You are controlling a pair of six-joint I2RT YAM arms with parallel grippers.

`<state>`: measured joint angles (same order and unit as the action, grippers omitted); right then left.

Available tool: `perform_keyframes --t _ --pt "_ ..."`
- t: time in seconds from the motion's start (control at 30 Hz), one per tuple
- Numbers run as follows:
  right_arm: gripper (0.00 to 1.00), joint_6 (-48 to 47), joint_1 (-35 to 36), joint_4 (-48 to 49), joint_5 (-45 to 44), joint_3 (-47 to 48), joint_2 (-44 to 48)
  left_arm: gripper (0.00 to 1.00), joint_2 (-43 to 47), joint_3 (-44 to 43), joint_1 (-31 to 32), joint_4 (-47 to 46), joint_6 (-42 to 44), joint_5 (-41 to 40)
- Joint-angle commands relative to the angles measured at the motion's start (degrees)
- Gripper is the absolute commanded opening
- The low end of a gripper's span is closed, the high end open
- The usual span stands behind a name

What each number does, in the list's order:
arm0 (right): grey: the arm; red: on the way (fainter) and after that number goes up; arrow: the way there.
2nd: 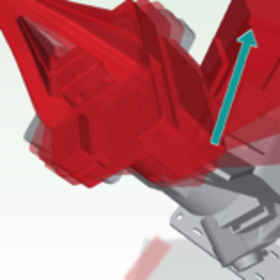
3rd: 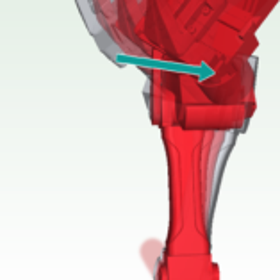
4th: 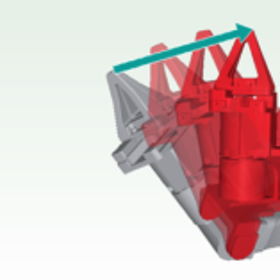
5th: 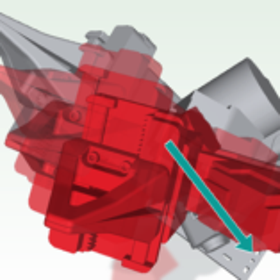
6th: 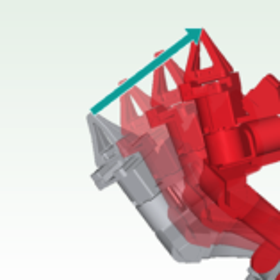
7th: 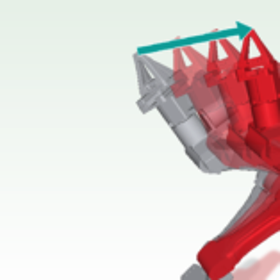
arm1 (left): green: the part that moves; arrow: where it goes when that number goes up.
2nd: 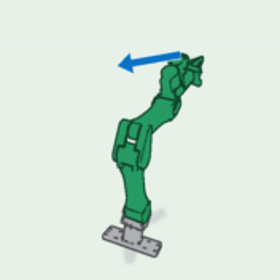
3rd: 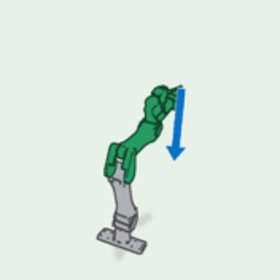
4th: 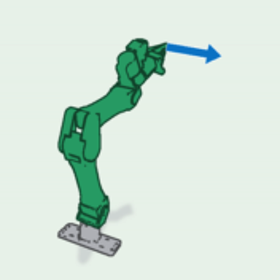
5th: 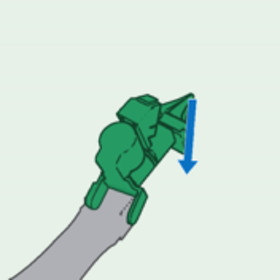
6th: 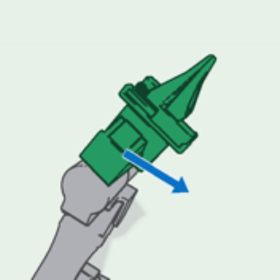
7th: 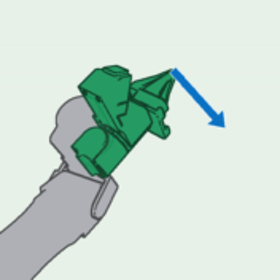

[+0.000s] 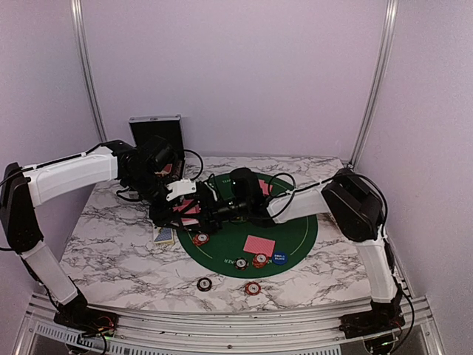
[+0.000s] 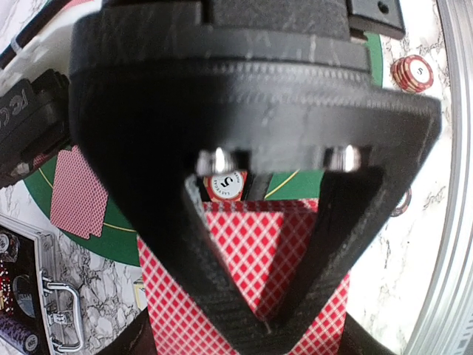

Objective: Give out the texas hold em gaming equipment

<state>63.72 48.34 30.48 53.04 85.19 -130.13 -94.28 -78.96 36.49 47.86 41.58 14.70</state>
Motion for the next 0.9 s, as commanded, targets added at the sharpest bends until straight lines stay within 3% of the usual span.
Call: perform_keyframes --t 0.0,0.27,0.5,0.87 --pt "0.71 -3.1 -1.4 -4.8 -0.8 -2.4 2.8 0.00 1.6 -0.6 -0.1 -0.3 0.7 0.9" --pt "0.67 -3.6 -2.3 -5.2 -1.0 -5.4 5.0 0.00 1.8 -0.5 -0.1 -0.3 0.7 1.0" --pt "0.49 -2.5 -2.5 -3.5 -0.7 -6.5 6.8 0.00 1.5 0.0 -0.1 -0.5 0.9 0.6" --pt "0.32 -2.9 -3.3 -3.9 -0.2 -7.7 9.8 0.00 1.1 0.0 -0.2 -0.7 1.0 0.2"
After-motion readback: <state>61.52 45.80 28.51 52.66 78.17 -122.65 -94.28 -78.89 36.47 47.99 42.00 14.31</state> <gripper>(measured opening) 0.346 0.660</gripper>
